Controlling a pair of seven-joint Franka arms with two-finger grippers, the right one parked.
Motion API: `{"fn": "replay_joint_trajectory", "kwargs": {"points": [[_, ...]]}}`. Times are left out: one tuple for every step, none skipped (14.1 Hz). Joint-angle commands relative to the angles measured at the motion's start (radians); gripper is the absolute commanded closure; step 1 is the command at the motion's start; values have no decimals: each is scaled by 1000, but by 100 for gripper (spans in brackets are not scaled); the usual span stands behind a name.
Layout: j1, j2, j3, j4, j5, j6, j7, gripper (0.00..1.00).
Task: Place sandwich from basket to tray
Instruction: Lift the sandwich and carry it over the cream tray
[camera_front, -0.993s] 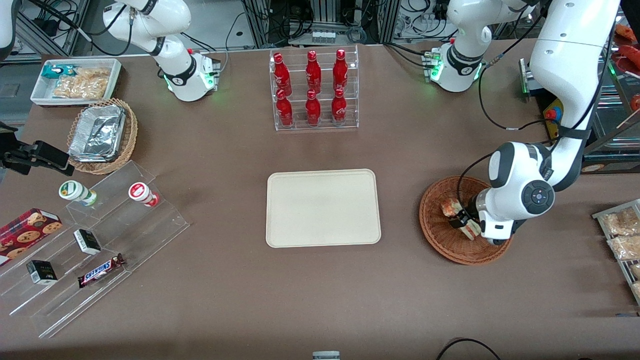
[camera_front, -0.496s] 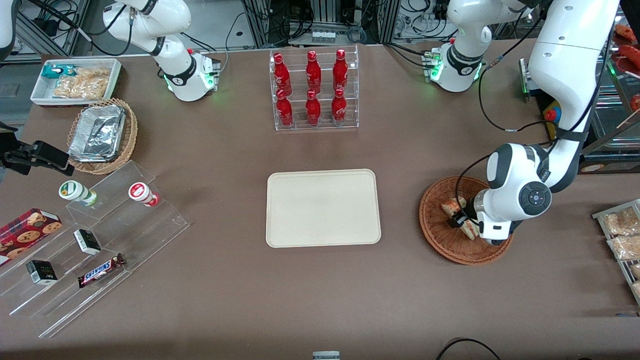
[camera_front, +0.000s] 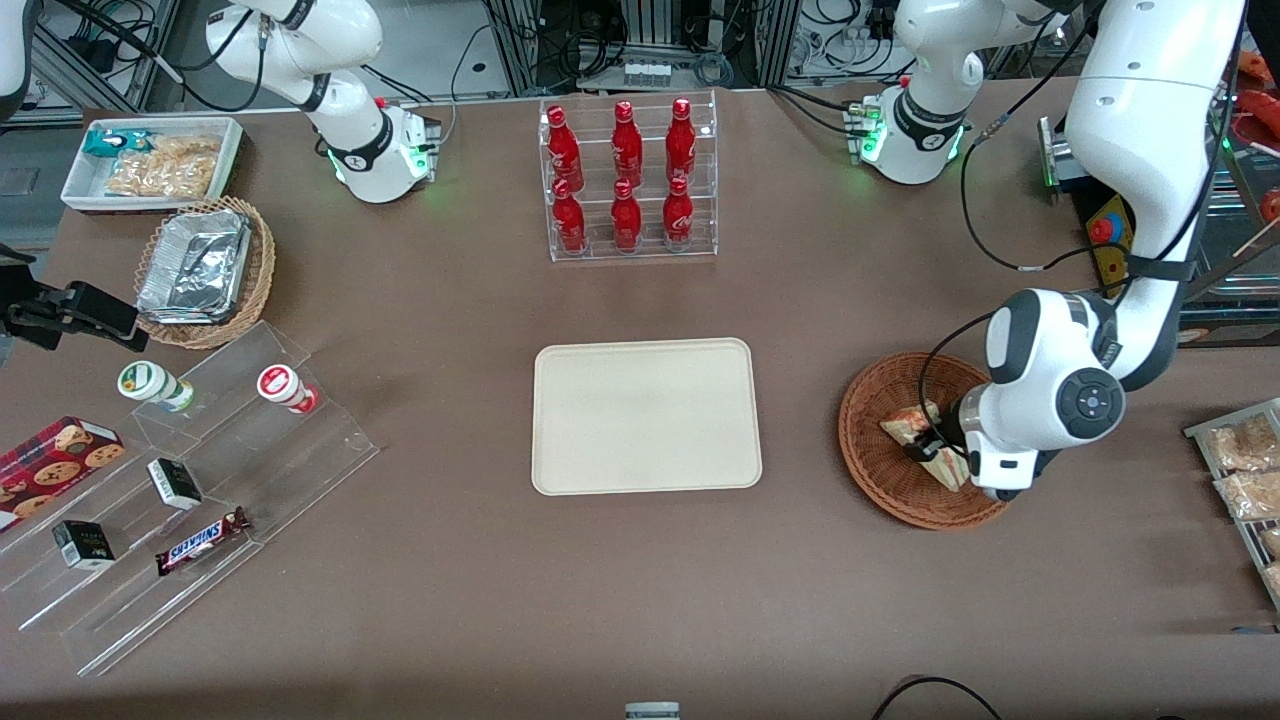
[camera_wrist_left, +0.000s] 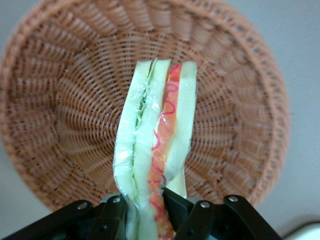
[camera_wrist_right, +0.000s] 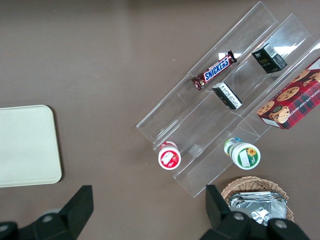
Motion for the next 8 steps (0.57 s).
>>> {"fn": "replay_joint_trajectory", "kwargs": {"points": [[-3, -4, -42, 169, 11, -182, 1, 86], [-13, -2, -69, 218, 13, -226, 1, 86], [-36, 1, -85, 249, 13, -246, 8, 86], [-76, 4, -89, 271, 13, -247, 18, 86], [-137, 10, -89, 284, 13, -245, 20, 86], [-191, 19, -89, 286, 13, -236, 20, 86], [-251, 42, -89, 297, 13, -233, 15, 86], [-323, 80, -88, 336, 14, -215, 8, 86]]}}
